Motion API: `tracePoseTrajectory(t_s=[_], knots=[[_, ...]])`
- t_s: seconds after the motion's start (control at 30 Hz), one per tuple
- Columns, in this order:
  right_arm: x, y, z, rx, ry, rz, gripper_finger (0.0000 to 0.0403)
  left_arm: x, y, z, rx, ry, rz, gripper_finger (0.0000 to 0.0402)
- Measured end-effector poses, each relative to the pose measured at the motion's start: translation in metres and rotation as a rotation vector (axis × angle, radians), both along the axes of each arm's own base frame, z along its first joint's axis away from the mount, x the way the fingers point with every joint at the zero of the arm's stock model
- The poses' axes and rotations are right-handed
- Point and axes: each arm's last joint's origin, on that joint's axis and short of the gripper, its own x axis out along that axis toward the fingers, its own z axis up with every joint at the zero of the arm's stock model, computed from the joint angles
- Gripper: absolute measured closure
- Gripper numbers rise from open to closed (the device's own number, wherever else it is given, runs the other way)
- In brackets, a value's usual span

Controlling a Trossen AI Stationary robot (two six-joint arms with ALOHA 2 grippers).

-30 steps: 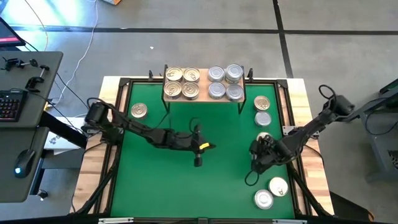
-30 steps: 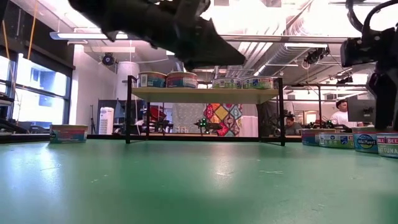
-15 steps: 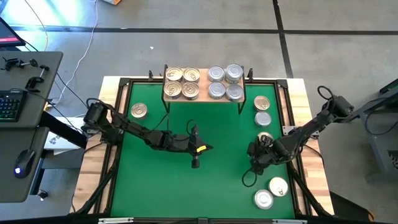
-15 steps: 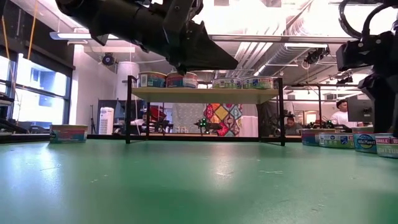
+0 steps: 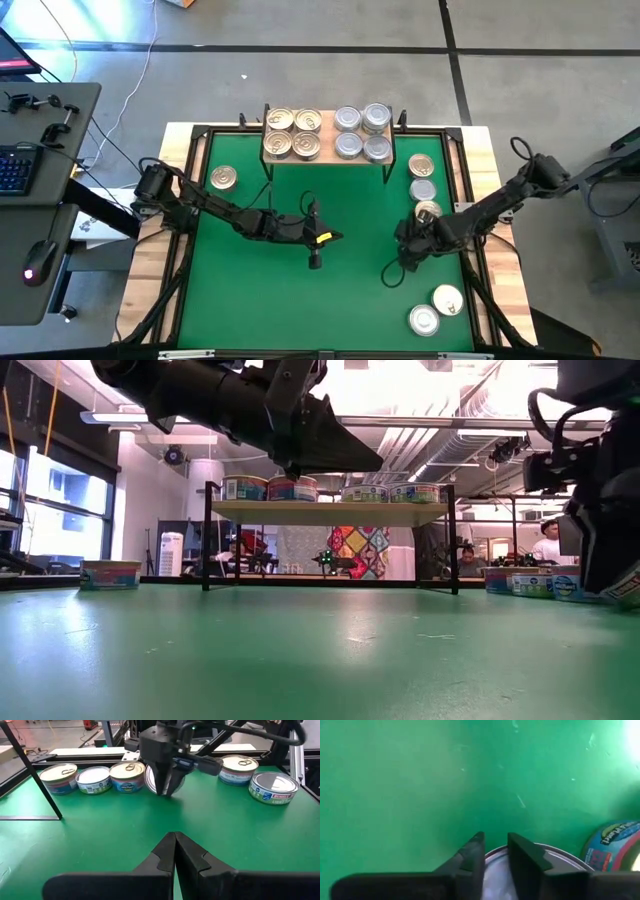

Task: Stack canned seafood by type on shelf
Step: Stack the green tuna can on top of the other green tuna can on the shelf

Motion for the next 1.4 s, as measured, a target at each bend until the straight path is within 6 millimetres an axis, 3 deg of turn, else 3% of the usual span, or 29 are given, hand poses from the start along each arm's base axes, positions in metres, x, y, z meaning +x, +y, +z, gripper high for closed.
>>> tracePoseTrajectory(t_s=[0.27,0.47,0.83,1.4], knots=[[0.017,0.008,0.026,-0.012,-0.072,0.081,0.0368,0.000,0.000,0.000,0.000,0.000,0.000,0.0401],[0.008,0.013,0.035,-0.036,-0.005,0.037,0.0382,-0.001,0.000,-0.002,-0.029,0.014,0.010,0.0402],[0.008,0.013,0.037,-0.089,-0.020,0.039,0.0382,0.000,0.000,-0.002,-0.028,0.015,0.012,0.0401],[0.004,0.022,0.037,0.004,-0.002,0.012,0.0382,0.000,0.000,-0.002,-0.029,0.014,0.012,0.0401]])
